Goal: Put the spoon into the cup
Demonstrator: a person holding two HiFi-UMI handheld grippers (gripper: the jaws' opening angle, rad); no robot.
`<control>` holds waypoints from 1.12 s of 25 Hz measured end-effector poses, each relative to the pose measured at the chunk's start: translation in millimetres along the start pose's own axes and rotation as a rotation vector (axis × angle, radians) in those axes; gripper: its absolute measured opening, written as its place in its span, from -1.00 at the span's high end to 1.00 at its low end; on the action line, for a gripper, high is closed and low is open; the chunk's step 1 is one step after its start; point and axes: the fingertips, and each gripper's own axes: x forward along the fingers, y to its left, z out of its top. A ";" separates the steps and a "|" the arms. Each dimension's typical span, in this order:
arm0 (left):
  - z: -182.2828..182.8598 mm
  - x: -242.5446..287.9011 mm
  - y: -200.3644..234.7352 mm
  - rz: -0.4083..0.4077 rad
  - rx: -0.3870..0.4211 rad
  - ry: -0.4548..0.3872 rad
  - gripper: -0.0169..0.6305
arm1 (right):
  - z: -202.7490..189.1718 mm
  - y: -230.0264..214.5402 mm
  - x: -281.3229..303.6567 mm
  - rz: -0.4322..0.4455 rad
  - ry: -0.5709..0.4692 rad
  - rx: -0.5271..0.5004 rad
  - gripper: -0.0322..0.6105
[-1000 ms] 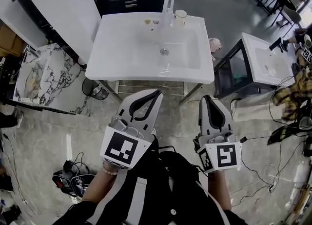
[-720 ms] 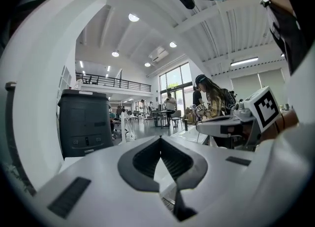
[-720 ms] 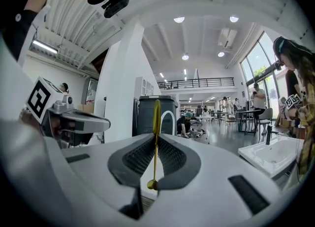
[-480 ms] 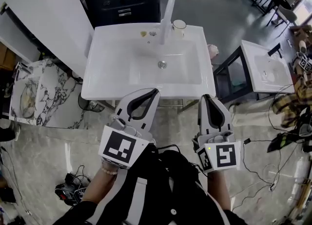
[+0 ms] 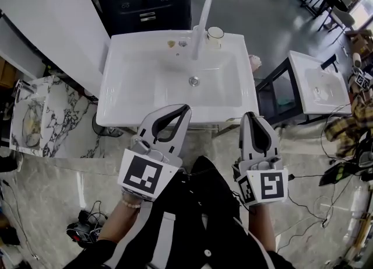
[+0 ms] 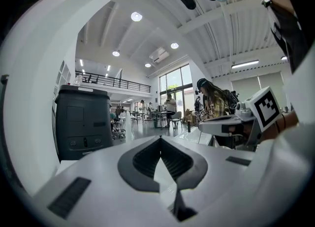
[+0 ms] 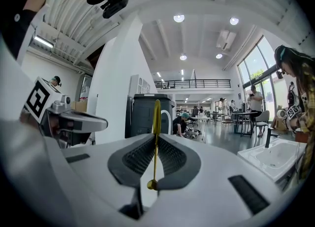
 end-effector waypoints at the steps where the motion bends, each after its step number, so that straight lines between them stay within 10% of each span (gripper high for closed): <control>1: -0.1 2.5 1.4 0.001 -0.003 0.001 0.96 | 0.0 -1.5 2.4 0.000 0.003 0.000 0.84; 28: 20.9 120.4 67.9 0.207 -0.016 0.007 0.96 | 12.8 -77.9 145.9 0.211 -0.001 -0.006 0.84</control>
